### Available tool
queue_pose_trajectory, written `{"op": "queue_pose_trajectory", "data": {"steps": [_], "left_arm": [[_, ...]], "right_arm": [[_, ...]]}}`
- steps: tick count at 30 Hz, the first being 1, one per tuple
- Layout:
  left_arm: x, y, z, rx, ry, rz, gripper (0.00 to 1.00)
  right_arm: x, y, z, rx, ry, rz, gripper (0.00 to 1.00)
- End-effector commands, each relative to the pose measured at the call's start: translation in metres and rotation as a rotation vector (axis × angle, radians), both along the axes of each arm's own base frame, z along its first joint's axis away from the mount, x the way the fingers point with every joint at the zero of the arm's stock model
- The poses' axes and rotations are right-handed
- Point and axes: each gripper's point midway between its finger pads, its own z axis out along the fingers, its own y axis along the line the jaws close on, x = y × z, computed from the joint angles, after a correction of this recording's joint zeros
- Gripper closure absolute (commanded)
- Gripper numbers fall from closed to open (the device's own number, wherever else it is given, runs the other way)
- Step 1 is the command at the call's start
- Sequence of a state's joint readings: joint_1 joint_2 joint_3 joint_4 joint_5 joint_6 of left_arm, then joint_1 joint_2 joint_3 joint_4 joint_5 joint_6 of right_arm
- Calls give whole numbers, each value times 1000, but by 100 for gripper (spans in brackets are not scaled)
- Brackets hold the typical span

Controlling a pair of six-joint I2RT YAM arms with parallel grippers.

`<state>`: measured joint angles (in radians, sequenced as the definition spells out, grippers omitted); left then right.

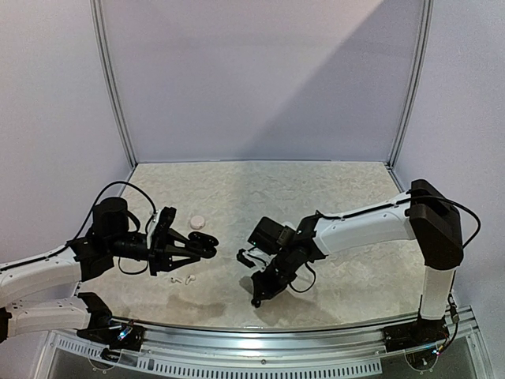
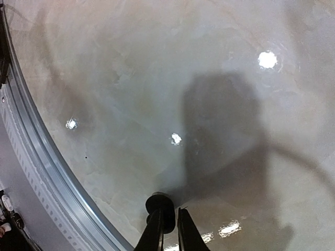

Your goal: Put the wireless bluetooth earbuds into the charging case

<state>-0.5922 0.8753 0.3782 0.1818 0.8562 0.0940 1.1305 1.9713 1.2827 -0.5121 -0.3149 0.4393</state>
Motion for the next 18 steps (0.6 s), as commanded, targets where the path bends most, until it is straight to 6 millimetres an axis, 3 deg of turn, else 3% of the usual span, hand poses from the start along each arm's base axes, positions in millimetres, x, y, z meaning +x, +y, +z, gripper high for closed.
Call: {"op": "queue_pose_trajectory", "data": {"steps": [1, 10, 18], "left_arm": [[1, 3, -3, 0, -16, 5, 100], [1, 3, -3, 0, -23, 7, 100], [1, 3, -3, 0, -23, 9, 100]], "right_arm": [[-20, -4, -14, -39, 62, 44, 89], [-27, -4, -16, -41, 80, 51, 87], [-24, -1, -11, -36, 62, 54, 100]]}}
